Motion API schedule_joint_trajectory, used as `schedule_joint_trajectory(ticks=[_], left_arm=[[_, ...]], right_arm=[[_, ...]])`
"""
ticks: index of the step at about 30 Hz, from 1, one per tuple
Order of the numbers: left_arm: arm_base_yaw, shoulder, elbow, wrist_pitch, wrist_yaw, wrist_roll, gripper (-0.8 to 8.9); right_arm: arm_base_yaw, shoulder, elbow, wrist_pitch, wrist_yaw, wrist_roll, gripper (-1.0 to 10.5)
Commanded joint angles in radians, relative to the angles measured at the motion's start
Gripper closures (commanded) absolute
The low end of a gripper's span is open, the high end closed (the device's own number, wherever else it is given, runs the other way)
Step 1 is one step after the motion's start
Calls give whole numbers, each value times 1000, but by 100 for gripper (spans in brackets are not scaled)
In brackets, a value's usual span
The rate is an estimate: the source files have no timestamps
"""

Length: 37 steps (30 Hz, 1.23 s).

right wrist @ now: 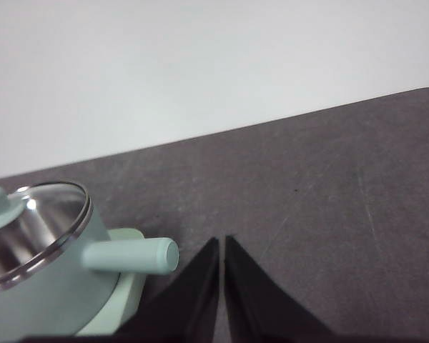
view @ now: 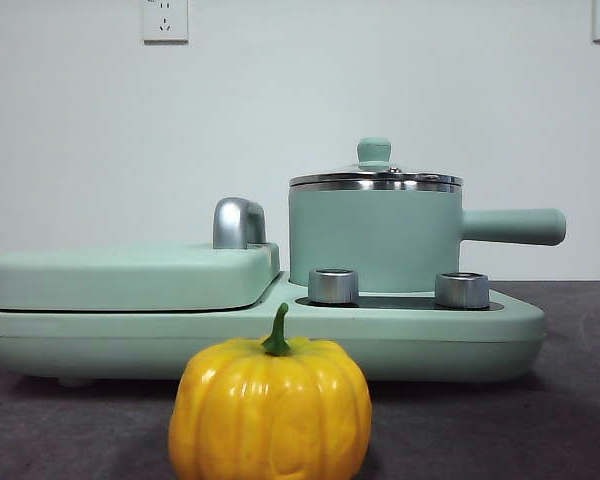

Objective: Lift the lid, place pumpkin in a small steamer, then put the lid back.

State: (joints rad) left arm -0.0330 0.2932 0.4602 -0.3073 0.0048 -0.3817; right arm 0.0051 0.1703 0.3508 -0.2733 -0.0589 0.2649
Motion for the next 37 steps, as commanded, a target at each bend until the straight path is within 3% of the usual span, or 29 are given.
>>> schedule_joint_trajectory(ticks=[1,10,22,37], left_arm=[[2,47,40,9,4,61,804],[-1,199,126,14,89,153,804],[-16,413,293,8,175,263,804],[-161,669,488,-46,207,376,804]], right_arm=[[0,43,39,1,-24,-43,934],[0,233,163,-5,-86,-75,934],[2,504,346,-18,-159,-180,934],[118,737,470,-19,-204,-242,934]])
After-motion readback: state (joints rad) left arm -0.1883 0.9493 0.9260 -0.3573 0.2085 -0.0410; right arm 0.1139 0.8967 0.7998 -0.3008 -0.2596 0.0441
